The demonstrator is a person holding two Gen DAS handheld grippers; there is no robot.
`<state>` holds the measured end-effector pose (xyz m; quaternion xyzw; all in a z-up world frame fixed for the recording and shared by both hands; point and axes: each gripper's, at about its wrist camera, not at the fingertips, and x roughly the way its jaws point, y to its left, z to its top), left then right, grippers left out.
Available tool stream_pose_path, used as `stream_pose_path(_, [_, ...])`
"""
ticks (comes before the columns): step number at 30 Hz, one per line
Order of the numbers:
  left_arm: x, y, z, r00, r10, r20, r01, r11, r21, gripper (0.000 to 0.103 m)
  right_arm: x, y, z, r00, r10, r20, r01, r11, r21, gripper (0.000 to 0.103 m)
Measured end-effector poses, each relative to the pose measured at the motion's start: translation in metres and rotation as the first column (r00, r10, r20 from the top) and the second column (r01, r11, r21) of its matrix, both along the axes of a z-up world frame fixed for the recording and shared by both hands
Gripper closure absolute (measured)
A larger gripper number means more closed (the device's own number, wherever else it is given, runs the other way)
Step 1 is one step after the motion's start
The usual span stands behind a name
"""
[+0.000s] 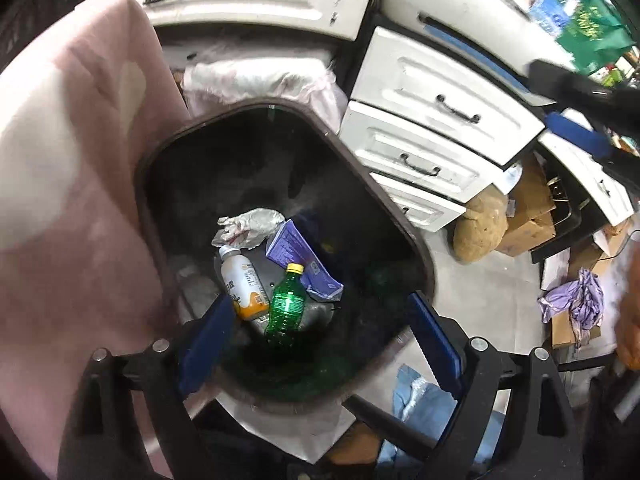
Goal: Collect trash
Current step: 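Move both open tools back over the table of trash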
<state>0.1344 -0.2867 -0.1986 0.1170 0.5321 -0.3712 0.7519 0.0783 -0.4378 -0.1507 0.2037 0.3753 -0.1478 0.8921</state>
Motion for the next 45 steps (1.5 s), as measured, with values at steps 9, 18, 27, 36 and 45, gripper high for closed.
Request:
stream_pose_path(9, [-0.039, 0.047, 0.079, 0.983, -0.021, 0.183, 0.043, 0.992, -0.120, 0.007, 0.006, 0.010, 0.001, 0.999, 0.033, 0.001, -0.033, 0.999, -0.004, 0.015])
stream_pose_path(18, [-0.037, 0.125, 0.131, 0.928, 0.075, 0.365, -0.019, 0.988, -0.156, 0.006, 0.032, 0.065, 0.022, 0.978, 0.205, 0.029, -0.204, 0.978, -0.032, 0.013])
stream_pose_path(27, [-0.012, 0.206, 0.142, 0.882, 0.273, 0.384, -0.212, 0.958, -0.193, 0.006, 0.061, 0.132, 0.047, 0.919, 0.388, 0.065, -0.387, 0.922, -0.033, 0.012])
stream_pose_path(36, [0.008, 0.280, 0.133, 0.815, 0.431, 0.388, -0.390, 0.903, -0.183, 0.006, 0.088, 0.199, 0.058, 0.849, 0.523, 0.071, -0.521, 0.852, -0.053, 0.012])
stream_pose_path(45, [0.032, 0.344, 0.117, 0.765, 0.544, 0.343, -0.524, 0.837, -0.159, 0.006, 0.123, 0.270, 0.059, 0.758, 0.652, 0.033, -0.649, 0.758, -0.072, 0.012])
